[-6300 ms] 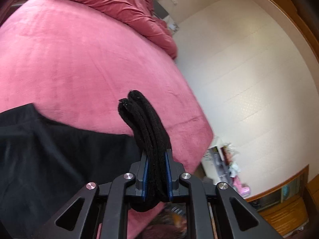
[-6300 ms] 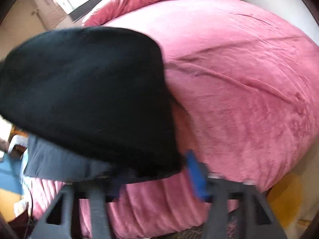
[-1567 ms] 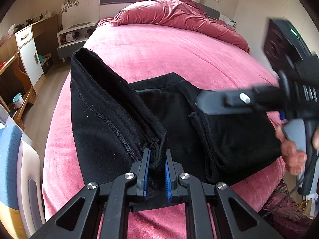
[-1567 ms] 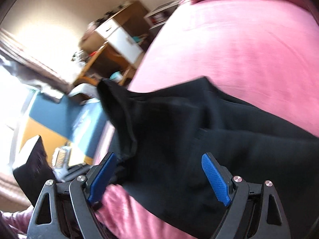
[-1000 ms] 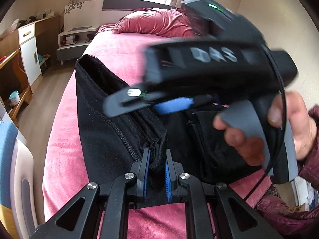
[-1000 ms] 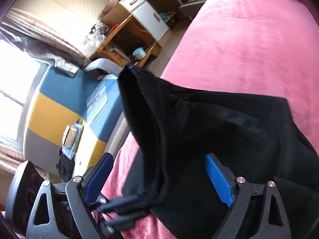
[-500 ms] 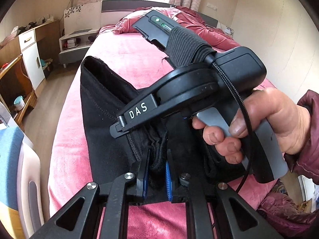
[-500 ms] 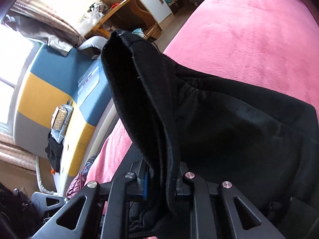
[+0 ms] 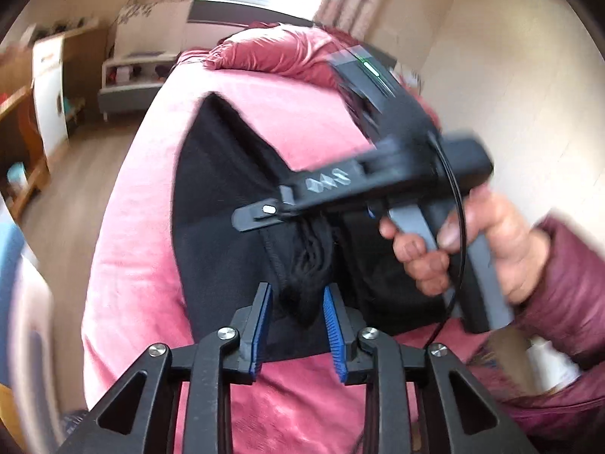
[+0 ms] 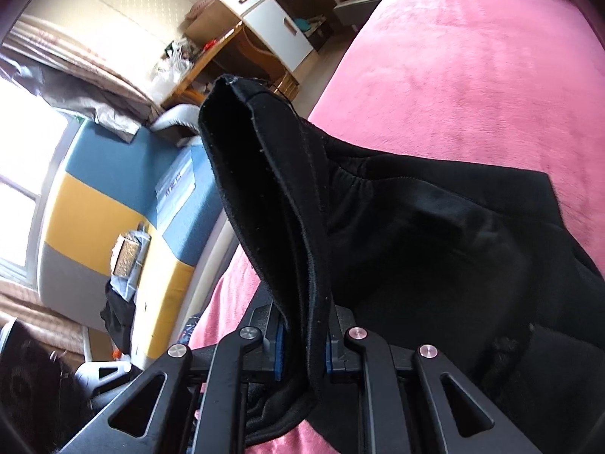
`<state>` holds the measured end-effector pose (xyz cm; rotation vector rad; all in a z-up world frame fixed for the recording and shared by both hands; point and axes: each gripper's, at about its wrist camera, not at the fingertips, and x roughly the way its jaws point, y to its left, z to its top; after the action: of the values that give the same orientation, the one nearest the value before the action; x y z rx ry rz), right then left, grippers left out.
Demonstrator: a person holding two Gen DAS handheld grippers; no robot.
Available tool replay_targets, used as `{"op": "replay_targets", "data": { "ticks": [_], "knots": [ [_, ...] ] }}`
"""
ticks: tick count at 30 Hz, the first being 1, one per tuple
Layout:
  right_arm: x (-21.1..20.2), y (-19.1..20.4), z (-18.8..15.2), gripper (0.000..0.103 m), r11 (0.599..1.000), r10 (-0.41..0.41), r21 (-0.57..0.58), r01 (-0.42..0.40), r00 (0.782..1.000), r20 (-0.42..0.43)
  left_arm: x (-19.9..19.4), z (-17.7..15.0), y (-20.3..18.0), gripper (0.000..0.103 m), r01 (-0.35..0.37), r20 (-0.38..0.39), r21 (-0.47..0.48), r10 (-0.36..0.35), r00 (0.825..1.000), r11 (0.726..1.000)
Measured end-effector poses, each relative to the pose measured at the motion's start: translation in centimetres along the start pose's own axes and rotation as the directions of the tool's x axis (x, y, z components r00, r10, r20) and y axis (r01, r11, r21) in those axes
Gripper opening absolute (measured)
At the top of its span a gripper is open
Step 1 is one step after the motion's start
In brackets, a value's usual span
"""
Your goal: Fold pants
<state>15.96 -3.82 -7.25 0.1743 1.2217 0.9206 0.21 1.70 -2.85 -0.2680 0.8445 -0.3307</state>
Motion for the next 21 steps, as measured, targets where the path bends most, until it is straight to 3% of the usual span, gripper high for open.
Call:
{"op": "replay_targets", "data": {
  "ticks": [2, 7, 10, 15, 21],
  "knots": [
    [-1.3, -0.7, -0.2, 0.014, 0.999, 0.021, 0.023, -0.022, 1.000, 0.022, -1.3, 0.4, 2.1, 0.031, 0.037, 0.036, -0.098, -0.034, 0.999, 0.995],
    [-4.7, -0.6, -0.4, 0.014, 0.995, 0.080, 0.058, -0.085, 0.993, 0.088, -3.8, 0.9, 8.2, 0.031, 0.018, 0.124, -0.324, 0.024, 0.992, 0.946],
    [-6.8, 0.4, -0.2, 0.013, 0.990, 0.123, 0.050, -0.130, 0.985, 0.124, -3.9, 1.0, 10.4, 0.031, 0.001, 0.128, -0.393, 0.054, 0.990, 0.920],
    [-11.5, 1.8, -0.8, 0.013, 0.988, 0.149, 0.017, -0.155, 0.969, 0.195, -2.2, 1.9, 10.2, 0.032, 0.028, 0.105, -0.391, 0.014, 0.994, 0.920],
    [-17.9, -2.4, -4.2, 0.013, 0.977, 0.143, 0.110, -0.184, 0.940, 0.309, 1.1, 3.7, 6.2, 0.035, 0.119, 0.068, -0.304, -0.103, 0.992, 0.945]
  ]
}}
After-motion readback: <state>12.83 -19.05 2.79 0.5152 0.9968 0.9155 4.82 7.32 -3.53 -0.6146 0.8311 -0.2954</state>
